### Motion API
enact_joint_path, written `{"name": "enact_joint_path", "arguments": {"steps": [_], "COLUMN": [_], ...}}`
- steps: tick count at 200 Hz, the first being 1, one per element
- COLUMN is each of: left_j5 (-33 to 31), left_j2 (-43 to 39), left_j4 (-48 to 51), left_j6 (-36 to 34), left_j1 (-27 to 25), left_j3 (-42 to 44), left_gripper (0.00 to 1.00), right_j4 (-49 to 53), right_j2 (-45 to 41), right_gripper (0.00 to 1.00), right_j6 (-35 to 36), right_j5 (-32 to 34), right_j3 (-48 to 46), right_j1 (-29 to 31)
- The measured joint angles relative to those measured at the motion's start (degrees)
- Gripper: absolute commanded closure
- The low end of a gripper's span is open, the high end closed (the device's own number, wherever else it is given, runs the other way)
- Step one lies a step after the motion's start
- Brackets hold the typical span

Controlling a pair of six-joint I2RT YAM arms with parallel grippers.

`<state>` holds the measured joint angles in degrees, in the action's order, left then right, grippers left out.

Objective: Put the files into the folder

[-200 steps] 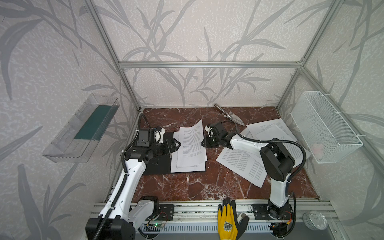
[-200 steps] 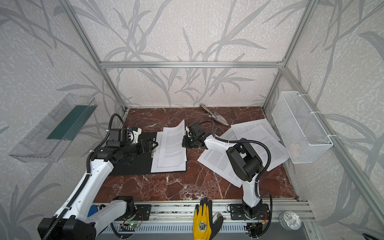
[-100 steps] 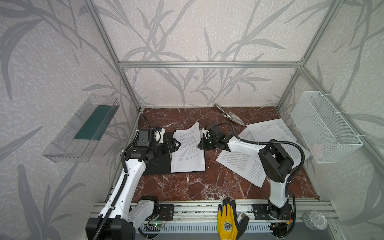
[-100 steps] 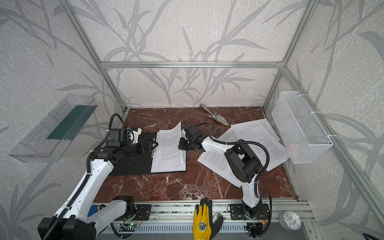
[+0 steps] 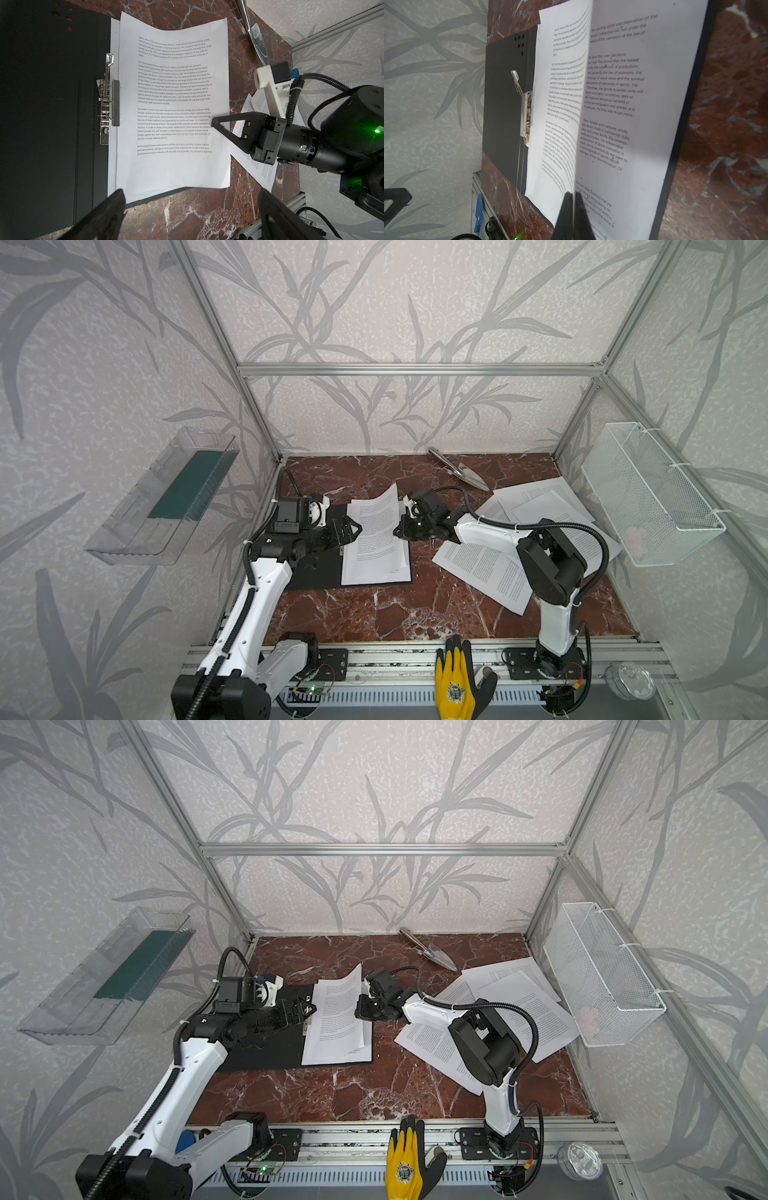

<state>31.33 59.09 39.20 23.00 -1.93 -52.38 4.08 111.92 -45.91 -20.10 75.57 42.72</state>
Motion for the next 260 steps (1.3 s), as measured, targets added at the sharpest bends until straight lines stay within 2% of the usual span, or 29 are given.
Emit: {"name": "enact_joint_path", "arguments": {"steps": [236,255,260], "left_j5": [-0.2,-0.2,-0.2], "left_j2": [0.0,0.0,0.0], "left_j4": [0.0,0.0,0.0], "left_j6": [0.0,0.0,0.0], "left_j1": [0.0,0.0,0.0], "left_j3": [0.0,0.0,0.0], "left_gripper": [0.01,0.01,0.01], "right_j4": [-1.1,-1.2,-1.2], "right_j2": [0.4,0.4,0.4], "right_gripper": [1.00,0.92,0.86], "right_j6": [-2.3,-2.4,-2.4], "right_j5": [-0.6,-0.6,-0.6], "right_j3": [0.0,0.0,0.0], "right_j1": [2.1,2.1,2.1]}}
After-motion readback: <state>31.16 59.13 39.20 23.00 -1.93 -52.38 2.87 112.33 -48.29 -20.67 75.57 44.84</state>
